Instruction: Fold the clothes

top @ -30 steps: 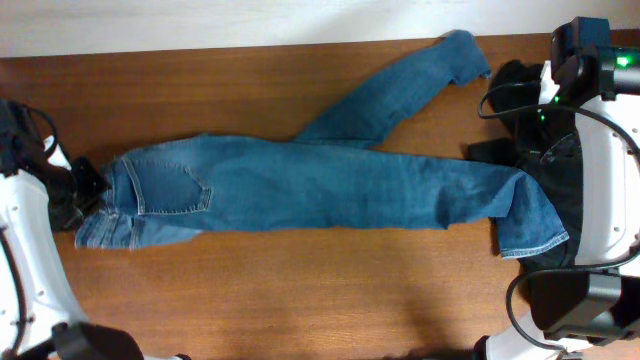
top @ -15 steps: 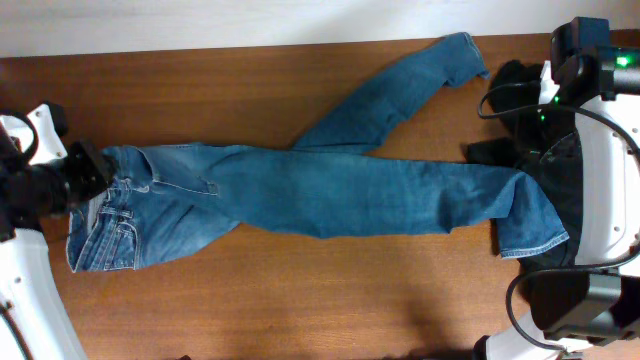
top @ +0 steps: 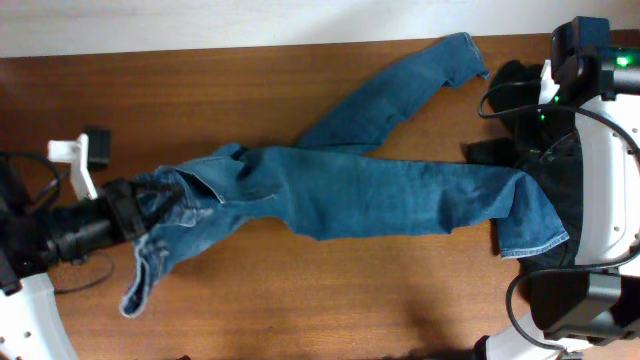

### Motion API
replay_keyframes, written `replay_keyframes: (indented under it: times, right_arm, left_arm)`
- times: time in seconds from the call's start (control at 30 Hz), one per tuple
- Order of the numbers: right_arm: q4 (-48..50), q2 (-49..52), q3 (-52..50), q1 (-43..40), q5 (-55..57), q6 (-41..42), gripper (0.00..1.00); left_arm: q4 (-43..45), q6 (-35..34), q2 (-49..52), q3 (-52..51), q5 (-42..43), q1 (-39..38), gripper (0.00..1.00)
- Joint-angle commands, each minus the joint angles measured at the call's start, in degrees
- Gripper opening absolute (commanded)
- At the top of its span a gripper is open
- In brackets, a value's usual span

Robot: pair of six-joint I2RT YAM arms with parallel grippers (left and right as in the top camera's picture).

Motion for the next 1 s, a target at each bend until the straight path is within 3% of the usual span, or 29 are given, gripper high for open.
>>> replay_keyframes:
  times: [0.0,0.07,0.1,0.17,0.27,0.4,0.43,0.47,0.57,0.7,0.73,0.97]
  right_arm:
    - [0.1,-0.1,-0.2,0.0,0.5,0.3,0.16]
    - [0.1,-0.1,-0.2,0.0,0.5,0.3,0.16]
    - [0.1,-0.1,-0.2,0.0,0.5,0.3,0.16]
    - [0.1,-0.1,-0.2,0.0,0.5,0.3,0.16]
    - [0.1,-0.1,-0.3,0.0,0.5,0.3,0.16]
    - [0.1,-0.1,-0.2,0.0,0.5,0.3,0.16]
    - [0.1,-0.1,-0.2,0.0,0.5,0.3,0.16]
    - [0.1,-0.1,-0.2,0.0,0.5,0.3,0.17]
    - [0.1,-0.1,-0.2,0.0,0.5,0.3,0.17]
    - [0.0,-0.1,-0.2,0.0,0.5,0.3,0.16]
    - [0.0,-0.1,-0.3,0.0,0.5,0.3,0.17]
    - [0.0,-0.1,-0.3,0.0,0.5,0.3,0.16]
  left_arm:
    - [-0.3,7.2,-1.3,0.4,-1.8,0.0,0.27]
    - [1.0,7.2,-1.0,0.4,-3.5,0.0,0.31]
    - [1.6,7.2,-1.0,0.4,-3.8,0.0,0.45]
    - [2.8,7.2,-0.9,0.4,-3.9,0.0,0.60]
    - [6.2,7.1,-0.9,0.4,-7.9,0.0,0.62]
    - [16.1,-4.7,-0.5,0.4,-28.5,0.0,0.63]
    - [18.3,-7.5,0.0,0.4,-33.7,0.0,0.73]
    - [19.0,-8.8,0.7,0.4,-36.0,0.1,0.75]
    - [18.7,-9.2,4.1,0.3,-39.8,0.1,0.84]
    - [16.7,-9.2,13.4,0.1,-40.3,0.1,0.87]
    - [16.3,-9.1,17.0,0.1,-40.4,0.1,0.93]
    - [14.3,-8.5,36.4,0.1,-40.3,0.1,0.99]
